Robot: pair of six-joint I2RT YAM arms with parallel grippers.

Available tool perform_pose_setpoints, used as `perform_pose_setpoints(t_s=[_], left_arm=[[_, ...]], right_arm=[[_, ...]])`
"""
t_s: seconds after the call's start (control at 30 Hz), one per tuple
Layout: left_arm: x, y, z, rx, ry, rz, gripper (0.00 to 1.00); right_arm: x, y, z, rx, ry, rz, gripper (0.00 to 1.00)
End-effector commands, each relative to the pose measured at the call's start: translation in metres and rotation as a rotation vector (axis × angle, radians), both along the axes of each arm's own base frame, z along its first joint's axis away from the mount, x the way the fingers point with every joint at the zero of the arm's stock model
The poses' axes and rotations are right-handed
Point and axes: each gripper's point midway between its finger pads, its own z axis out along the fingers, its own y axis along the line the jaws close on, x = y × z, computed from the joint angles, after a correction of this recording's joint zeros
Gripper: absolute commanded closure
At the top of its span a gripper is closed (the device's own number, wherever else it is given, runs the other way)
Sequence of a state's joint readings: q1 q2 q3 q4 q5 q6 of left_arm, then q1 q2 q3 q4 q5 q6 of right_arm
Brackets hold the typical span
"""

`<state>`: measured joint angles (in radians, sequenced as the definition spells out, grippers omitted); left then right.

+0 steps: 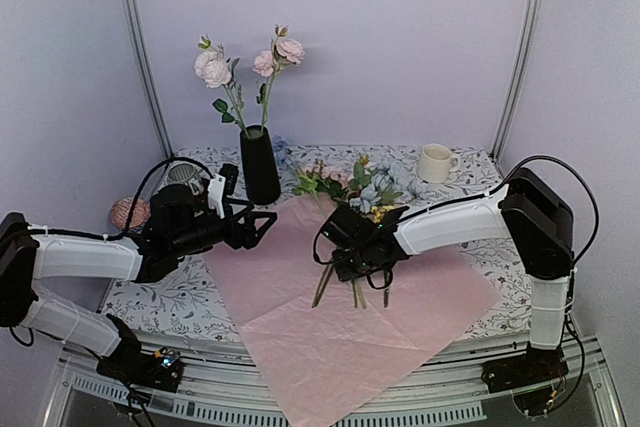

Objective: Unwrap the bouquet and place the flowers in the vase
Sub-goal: Pick up the fake flower from the flattened wrapping paper, then pass from the right arm to the left

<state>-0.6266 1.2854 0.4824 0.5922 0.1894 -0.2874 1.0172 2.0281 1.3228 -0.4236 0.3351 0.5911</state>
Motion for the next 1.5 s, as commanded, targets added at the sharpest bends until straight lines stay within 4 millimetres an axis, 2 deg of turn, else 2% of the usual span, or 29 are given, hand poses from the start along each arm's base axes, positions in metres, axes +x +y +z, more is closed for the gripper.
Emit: perform_pose_setpoints(t_s=[0.0,0.33,0.4,0.57,0.67,0.8,0.9,1.13,1.27,1.4,1.47], left_arm=[[0.0,-0.006,0.009,0.0,-0.024,-0.01,0.14],[0.0,-0.008,0.008,-0.002,-0.02,-0.015,0.14],[-0.001,-0.009,0.008,-0.006,-0.02,-0.022,0.14],[-0.002,-0.011,0.008,-0.008,-0.02,-0.032,0.14],[-0.003,-0.012,0.006,-0.007,-0.019,-0.034,0.14],[-0.005,-0.014,0.009,-0.015,-0.029,-0.051,0.14],[-0.009,-0.017,0.013,-0.026,-0.045,-0.073,0.13],[-0.016,-0.023,0.045,-0.094,-0.1,-0.128,0.11],[-0.017,-0.018,0.076,-0.16,-0.14,-0.105,0.11],[-0.023,-0.012,0.11,-0.238,-0.182,-0.098,0.09],[-0.027,-0.013,0.123,-0.296,-0.185,-0.12,0.07]], right_arm=[[0.008,0.001,0.035,0.069,-0.079,-0.035,0.97],[0.009,-0.015,0.093,0.191,-0.19,-0.092,0.97],[0.006,-0.018,0.1,0.225,-0.207,-0.089,0.97],[-0.001,-0.026,0.132,0.358,-0.298,-0.054,0.97],[-0.009,-0.034,0.163,0.473,-0.383,-0.023,0.97],[-0.022,-0.046,0.217,0.632,-0.566,0.071,0.96],[-0.028,-0.054,0.238,0.672,-0.678,0.119,0.94],[-0.048,-0.03,0.257,0.678,-0.854,0.396,0.96],[-0.054,-0.022,0.263,0.684,-0.929,0.476,0.95],[-0.066,-0.006,0.258,0.711,-0.919,0.587,0.96],[-0.08,-0.003,0.244,0.76,-0.906,0.654,0.96]])
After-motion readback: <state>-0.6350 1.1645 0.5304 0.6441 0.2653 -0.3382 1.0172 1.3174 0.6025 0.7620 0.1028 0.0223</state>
